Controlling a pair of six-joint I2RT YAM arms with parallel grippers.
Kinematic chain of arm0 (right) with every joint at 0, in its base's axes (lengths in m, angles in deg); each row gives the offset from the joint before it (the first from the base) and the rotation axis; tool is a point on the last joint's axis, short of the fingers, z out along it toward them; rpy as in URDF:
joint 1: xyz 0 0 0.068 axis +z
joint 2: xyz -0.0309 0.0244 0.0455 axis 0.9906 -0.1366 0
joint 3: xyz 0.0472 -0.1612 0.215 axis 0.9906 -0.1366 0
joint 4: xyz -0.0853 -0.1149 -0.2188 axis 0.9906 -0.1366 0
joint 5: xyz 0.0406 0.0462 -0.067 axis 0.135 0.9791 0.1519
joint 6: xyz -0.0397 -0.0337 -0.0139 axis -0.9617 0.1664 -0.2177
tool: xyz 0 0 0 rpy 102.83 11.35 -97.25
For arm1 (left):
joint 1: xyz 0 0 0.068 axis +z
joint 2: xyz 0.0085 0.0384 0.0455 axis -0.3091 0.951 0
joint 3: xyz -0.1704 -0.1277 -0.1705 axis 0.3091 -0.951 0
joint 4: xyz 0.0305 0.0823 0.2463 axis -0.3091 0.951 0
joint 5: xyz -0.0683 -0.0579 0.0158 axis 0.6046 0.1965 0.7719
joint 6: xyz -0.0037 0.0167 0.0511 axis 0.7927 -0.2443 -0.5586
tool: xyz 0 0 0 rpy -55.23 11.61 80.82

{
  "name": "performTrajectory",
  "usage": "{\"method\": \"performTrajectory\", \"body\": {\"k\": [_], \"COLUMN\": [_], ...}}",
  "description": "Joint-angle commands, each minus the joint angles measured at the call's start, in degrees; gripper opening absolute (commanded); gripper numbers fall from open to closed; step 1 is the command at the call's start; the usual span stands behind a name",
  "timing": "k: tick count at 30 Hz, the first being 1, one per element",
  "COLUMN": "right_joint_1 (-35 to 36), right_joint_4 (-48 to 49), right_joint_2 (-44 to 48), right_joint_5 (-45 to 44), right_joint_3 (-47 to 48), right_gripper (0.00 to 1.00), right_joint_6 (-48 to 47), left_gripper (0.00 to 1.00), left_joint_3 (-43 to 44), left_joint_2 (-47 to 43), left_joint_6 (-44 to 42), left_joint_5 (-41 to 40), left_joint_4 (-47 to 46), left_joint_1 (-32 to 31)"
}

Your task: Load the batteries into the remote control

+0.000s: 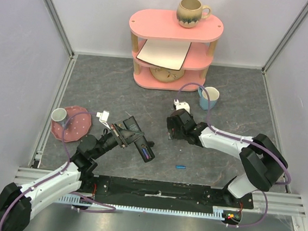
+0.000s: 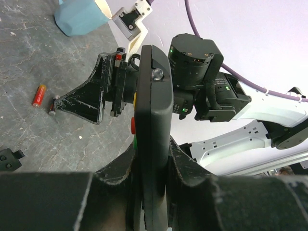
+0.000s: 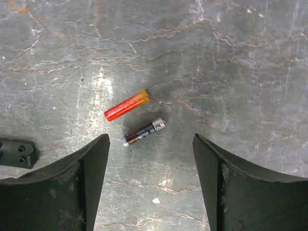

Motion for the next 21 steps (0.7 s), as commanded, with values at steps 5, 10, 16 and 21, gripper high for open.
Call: {"method": "performTrajectory", "body": {"k": [5, 10, 16, 21], "right_joint_1": [0.1, 0.1, -0.1, -0.2], "right_joint_4": [0.9, -0.5, -1.9, -1.9], "right_joint_2": [-2.7, -3.6, -5.4, -7.1], "right_joint_5": [2.7, 4.0, 7.0, 7.7], "right_joint_3": [5.3, 6.3, 7.5, 7.5], "right_gripper": [0.68, 0.70, 0.72, 0.70], "right_joint_6": [-15.6, -19.8, -22.0, -22.1], "left_gripper": [0.02, 0.02, 0.02, 0.02], "left_joint_3": [-2.9, -2.9, -2.9, -2.9], "left_joint_2": [0.0, -1.1, -1.0, -1.0], "left_joint_6": [-2.3, -2.4, -2.6, -2.6], "left_joint_5": [-1.0, -0.8, -0.5, -0.3], "left_joint_4": [-1.9, -0.7, -0.6, -0.6], "left_joint_1": [0.2, 0.2, 0.2, 0.2]}}
